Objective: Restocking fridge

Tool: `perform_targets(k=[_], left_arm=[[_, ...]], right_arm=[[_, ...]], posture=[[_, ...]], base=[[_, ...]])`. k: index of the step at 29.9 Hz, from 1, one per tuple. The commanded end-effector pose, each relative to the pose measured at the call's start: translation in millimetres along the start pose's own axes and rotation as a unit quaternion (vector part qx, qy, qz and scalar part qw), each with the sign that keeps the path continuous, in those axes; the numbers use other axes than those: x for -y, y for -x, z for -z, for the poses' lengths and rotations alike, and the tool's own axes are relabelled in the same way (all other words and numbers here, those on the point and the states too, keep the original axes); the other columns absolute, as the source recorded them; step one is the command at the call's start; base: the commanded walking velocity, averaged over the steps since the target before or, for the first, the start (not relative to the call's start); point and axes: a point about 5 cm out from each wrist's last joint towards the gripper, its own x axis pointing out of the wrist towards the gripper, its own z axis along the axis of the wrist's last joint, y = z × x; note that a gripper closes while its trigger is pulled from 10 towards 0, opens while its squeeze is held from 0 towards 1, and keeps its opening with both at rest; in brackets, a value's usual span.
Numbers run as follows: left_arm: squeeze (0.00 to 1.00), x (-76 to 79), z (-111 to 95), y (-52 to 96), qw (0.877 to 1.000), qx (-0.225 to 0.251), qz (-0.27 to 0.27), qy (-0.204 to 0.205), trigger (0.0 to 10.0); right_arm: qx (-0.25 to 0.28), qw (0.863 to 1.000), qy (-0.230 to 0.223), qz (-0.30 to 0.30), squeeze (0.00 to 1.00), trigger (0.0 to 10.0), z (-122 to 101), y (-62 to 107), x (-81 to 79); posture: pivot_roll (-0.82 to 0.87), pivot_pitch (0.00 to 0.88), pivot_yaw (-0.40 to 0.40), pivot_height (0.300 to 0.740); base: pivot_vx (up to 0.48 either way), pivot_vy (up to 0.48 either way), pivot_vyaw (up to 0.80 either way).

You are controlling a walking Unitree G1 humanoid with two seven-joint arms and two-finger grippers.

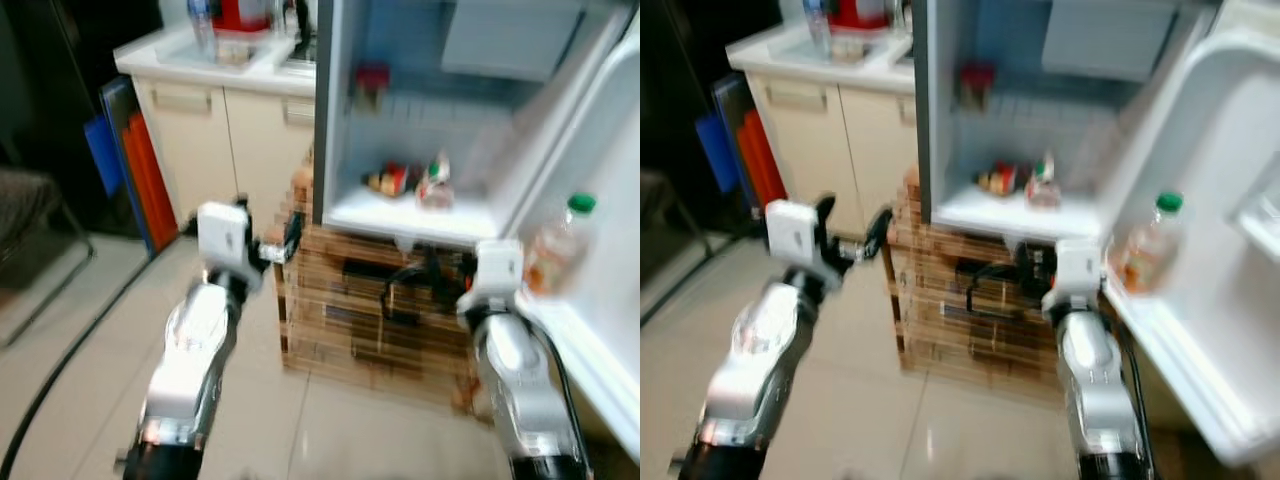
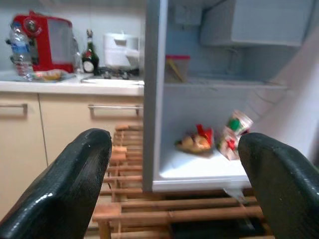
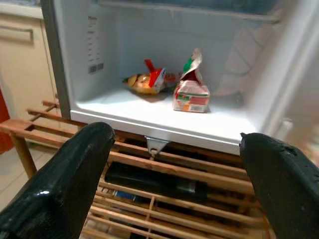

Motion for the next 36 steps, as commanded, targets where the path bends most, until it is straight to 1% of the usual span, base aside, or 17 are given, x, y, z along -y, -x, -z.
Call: perform_targets(k=[1,6,11,14,16,18,19,20,21,22,23,24,28,30,33,35,36], left_arm=[[0.00,1.8,-2.3,-2.0,1.000,0.004,0.002,0.008,10.0],[0.00,2.7,-1.7,-1.4,1.000,0.001,0.014,0.020,10.0],[0.00,11.7,-3.9,1.6,0.998,0.011,0.054,0.023,10.0],[0.00,14.9,-4.4,2.3,0.998,0.015,0.063,0.017,10.0],[0.00,14.6,-4.6,1.6,0.998,0.015,0.063,0.020,10.0],[0.00,12.8,-3.6,0.9,0.998,0.013,0.063,0.022,10.0],[0.00,12.8,-3.6,0.9,0.998,0.013,0.063,0.022,10.0],[0.00,11.9,-2.5,0.8,0.998,0.011,0.064,0.022,10.0],[0.00,11.7,-1.5,1.0,0.998,0.008,0.064,0.022,10.0],[0.00,11.7,-1.5,1.0,0.998,0.008,0.064,0.022,10.0],[0.00,11.5,-0.3,1.1,0.998,0.005,0.063,0.023,10.0],[0.00,11.4,1.9,1.4,0.998,-0.001,0.062,0.026,10.0],[0.00,11.3,6.2,0.9,0.997,-0.014,0.065,0.032,10.0],[0.00,10.2,10.4,0.0,0.997,-0.026,0.061,0.035,10.0],[0.00,7.9,19.4,-1.1,0.997,-0.052,0.058,0.022,10.0],[0.00,2.5,42.8,0.9,0.991,-0.122,0.051,-0.007,10.0],[0.00,-4.9,75.8,9.5,0.969,-0.234,0.052,-0.055,10.0]], right_arm=[[0.005,1.000,0.004,0.001,0.00,10.0,-3.6,-0.1,3.8],[-0.002,1.000,0.006,0.002,0.00,10.0,0.0,2.6,5.6],[-0.012,1.000,0.010,0.000,0.00,10.0,4.7,6.5,4.8],[-0.033,0.999,0.025,-0.019,0.00,10.0,12.1,11.9,5.6],[-0.095,0.993,0.051,-0.047,0.00,10.0,32.9,22.2,11.0],[-0.188,0.975,0.098,-0.061,0.00,10.0,66.5,41.4,27.0],[-0.188,0.975,0.098,-0.061,0.00,10.0,66.5,41.4,27.0],[-0.247,0.959,0.127,-0.057,0.00,10.0,84.8,52.6,37.2],[-0.282,0.950,0.132,-0.039,0.00,10.0,94.4,58.7,44.2],[-0.282,0.950,0.132,-0.039,0.00,10.0,94.4,58.7,44.2],[-0.309,0.942,0.126,-0.022,0.00,10.0,102.2,64.1,49.9],[-0.357,0.926,0.123,-0.002,0.00,10.0,119.5,77.0,58.7],[-0.427,0.892,0.143,0.030,0.00,10.0,151.4,104.8,67.0],[-0.463,0.874,0.136,0.062,0.00,10.0,165.8,122.1,71.6],[-0.496,0.852,0.122,0.113,0.00,10.0,175.3,137.3,83.7],[-0.500,0.843,0.120,0.156,0.00,10.0,174.7,141.7,98.3],[-0.487,0.839,0.125,0.207,0.00,10.0,168.1,139.5,117.8]], posture=[[-0.14,0.000,-0.019,0.740],[-0.15,0.000,-0.016,0.740],[-0.15,0.000,-0.013,0.740],[-0.15,0.000,-0.012,0.740],[-0.16,0.000,-0.011,0.740],[-0.16,0.000,-0.011,0.740],[-0.16,0.000,-0.011,0.740],[-0.16,0.000,-0.008,0.740],[-0.16,0.000,-0.007,0.740],[-0.16,0.000,-0.007,0.740],[-0.17,0.000,-0.004,0.740],[-0.17,0.000,-0.005,0.740],[-0.17,0.000,0.000,0.740],[-0.18,0.000,0.005,0.740],[-0.18,0.000,0.011,0.740],[-0.19,0.000,0.021,0.740],[-0.19,0.000,0.025,0.740]], base=[[0.000,0.000,0.00],[0.000,0.000,0.00],[0.000,-0.234,0.00],[0.000,-0.435,0.00],[0.000,-0.435,0.00],[0.000,-0.429,0.00],[0.000,-0.428,0.00],[0.000,-0.424,0.00],[0.000,-0.424,0.00],[0.000,-0.424,0.00],[0.000,-0.424,0.00],[0.000,-0.420,0.00],[0.000,-0.422,0.00],[0.000,0.000,0.00],[0.000,0.000,0.00],[0.000,0.000,0.00],[0.000,0.000,0.00]])
